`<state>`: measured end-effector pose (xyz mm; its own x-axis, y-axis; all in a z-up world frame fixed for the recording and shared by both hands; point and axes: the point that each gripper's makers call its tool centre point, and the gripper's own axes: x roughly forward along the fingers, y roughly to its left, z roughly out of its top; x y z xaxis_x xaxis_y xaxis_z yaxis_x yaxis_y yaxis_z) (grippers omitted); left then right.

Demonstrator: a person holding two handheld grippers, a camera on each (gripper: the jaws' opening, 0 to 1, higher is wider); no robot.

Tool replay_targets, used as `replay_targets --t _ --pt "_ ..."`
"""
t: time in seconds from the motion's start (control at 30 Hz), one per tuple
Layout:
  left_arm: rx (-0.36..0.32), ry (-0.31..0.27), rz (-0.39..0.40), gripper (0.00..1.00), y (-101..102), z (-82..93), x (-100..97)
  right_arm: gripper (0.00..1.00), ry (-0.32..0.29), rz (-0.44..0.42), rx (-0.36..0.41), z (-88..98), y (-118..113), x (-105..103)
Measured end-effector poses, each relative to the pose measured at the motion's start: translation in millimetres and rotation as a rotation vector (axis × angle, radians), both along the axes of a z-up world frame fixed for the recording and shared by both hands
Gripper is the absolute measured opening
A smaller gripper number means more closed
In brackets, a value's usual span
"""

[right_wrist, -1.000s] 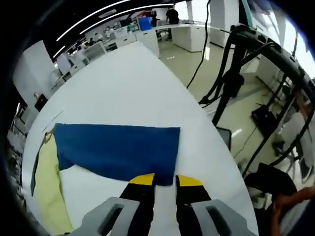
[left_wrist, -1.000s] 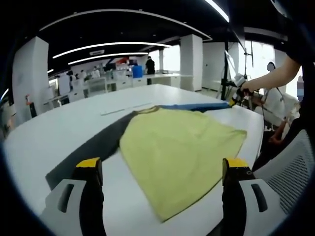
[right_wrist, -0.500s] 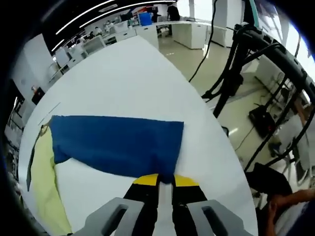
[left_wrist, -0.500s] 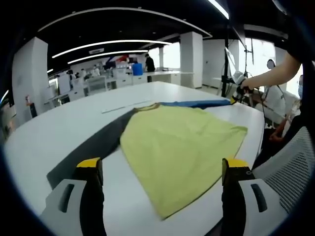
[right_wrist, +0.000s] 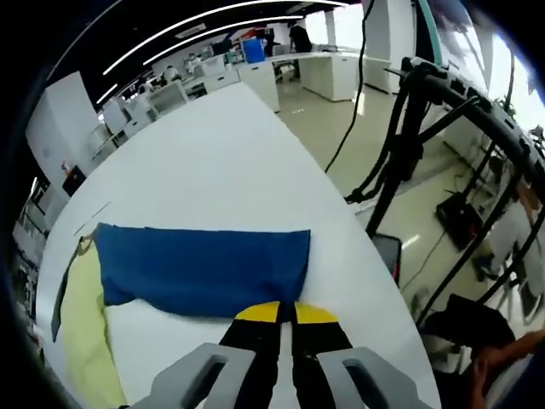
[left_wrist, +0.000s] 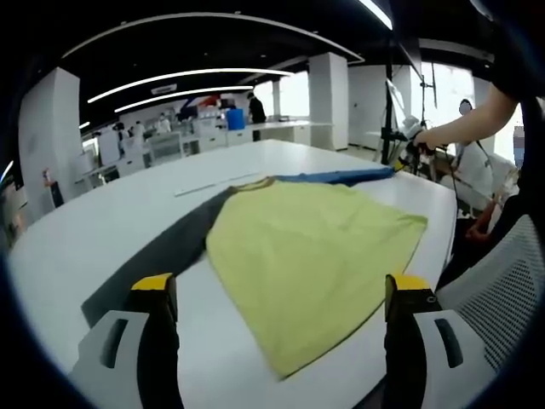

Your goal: Fold the garment on the visible template until the final outline fits inside the template.

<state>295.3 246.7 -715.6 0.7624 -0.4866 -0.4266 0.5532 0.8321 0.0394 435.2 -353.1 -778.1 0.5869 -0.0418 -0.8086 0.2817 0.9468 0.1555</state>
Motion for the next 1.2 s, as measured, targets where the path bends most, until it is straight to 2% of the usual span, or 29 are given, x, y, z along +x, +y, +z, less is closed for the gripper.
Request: replay_targets --t 0.17,0.5,0.77,1.2 --pt "0.001 0.006 -0.001 0.99 -0.6 0.9 -0.9 0.0 -0.006 -0.008 0.014 1.8 2.1 0.2" --pt "0.005 0.01 0.002 0.99 2.1 0.6 -1.2 0.0 -0.116 0.052 0.028 34.2 25.1 20.4" --pt "0.001 -0.004 -0.003 0.99 -0.7 4.0 -0.9 0.0 -0.159 0.104 0.039 50.5 43.9 32.5" --pt "0.007 -0.002 -0.008 0.99 -0.4 3.2 -1.0 0.0 -0.211 0.231 0.053 68.2 89.9 52.9"
